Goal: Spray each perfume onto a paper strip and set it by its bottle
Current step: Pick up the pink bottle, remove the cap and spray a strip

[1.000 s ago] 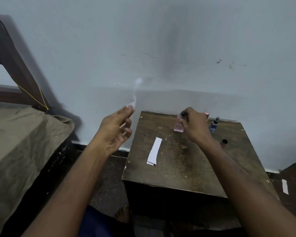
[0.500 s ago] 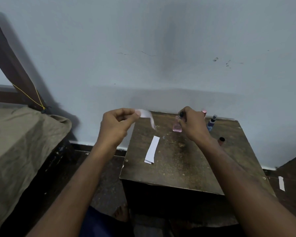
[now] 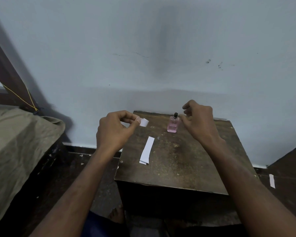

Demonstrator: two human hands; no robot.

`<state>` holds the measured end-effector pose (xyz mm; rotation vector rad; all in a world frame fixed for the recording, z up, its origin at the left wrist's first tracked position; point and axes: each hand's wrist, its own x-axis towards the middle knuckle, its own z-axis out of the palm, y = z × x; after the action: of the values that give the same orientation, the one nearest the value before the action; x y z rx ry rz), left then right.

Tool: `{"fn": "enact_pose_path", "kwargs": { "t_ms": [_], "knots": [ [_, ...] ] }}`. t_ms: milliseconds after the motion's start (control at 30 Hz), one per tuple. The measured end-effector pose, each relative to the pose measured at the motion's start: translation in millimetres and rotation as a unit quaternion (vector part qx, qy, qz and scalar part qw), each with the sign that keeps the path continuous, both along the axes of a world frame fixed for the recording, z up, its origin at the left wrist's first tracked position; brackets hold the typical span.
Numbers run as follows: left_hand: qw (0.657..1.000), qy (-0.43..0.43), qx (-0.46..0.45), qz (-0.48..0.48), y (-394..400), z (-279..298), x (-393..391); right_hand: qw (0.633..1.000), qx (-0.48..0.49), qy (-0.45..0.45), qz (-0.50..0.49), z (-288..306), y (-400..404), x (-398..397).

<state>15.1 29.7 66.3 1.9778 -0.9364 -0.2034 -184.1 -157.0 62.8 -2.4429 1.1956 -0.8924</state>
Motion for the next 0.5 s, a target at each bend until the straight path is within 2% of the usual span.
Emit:
{"fn": "enact_pose_path", "kwargs": {
  "t_ms": [67,133,167,233,267,300,333,367,400,433,467,500],
  "knots": [
    [0.997,0.051,-0.042,-0.041,-3,1,-5,1.0,-0.002,0.001,-0.007,5,-1,-10],
    [0.969,0.188,-0.124,-0.1,-5,8,-15,1.0,0.005,0.015,-0.014,10,1,-22],
    [0.929,0.298,-0.175,-0.135,-4,14,-21,1.0,0.01,0.023,-0.018,9,2,-29],
    [0.816,0.476,-0.239,-0.226,-4,25,-34,0.999,0.024,0.037,-0.026,9,4,-44],
    [0.779,0.514,-0.251,-0.256,-5,28,-39,0.998,0.033,0.042,-0.028,8,3,-51],
    [0.767,0.522,-0.251,-0.276,-7,30,-43,0.997,0.044,0.047,-0.033,7,0,-58],
    [0.78,0.506,-0.243,-0.275,-10,27,-45,0.996,0.061,0.056,-0.038,7,-4,-64],
    [0.824,0.454,-0.219,-0.258,-13,23,-46,0.994,0.077,0.068,-0.044,5,-8,-70],
    [0.896,0.346,-0.17,-0.221,-16,17,-47,0.991,0.091,0.081,-0.051,3,-12,-75],
    [0.963,0.188,-0.094,-0.167,-20,8,-48,0.989,0.099,0.088,-0.058,1,-14,-80],
    [0.994,0.013,0.001,-0.113,-22,-1,-49,0.988,0.103,0.095,-0.065,-2,-15,-83],
    [0.988,-0.122,0.077,-0.059,-23,-5,-52,0.987,0.102,0.104,-0.071,-6,-17,-86]
  ]
}}
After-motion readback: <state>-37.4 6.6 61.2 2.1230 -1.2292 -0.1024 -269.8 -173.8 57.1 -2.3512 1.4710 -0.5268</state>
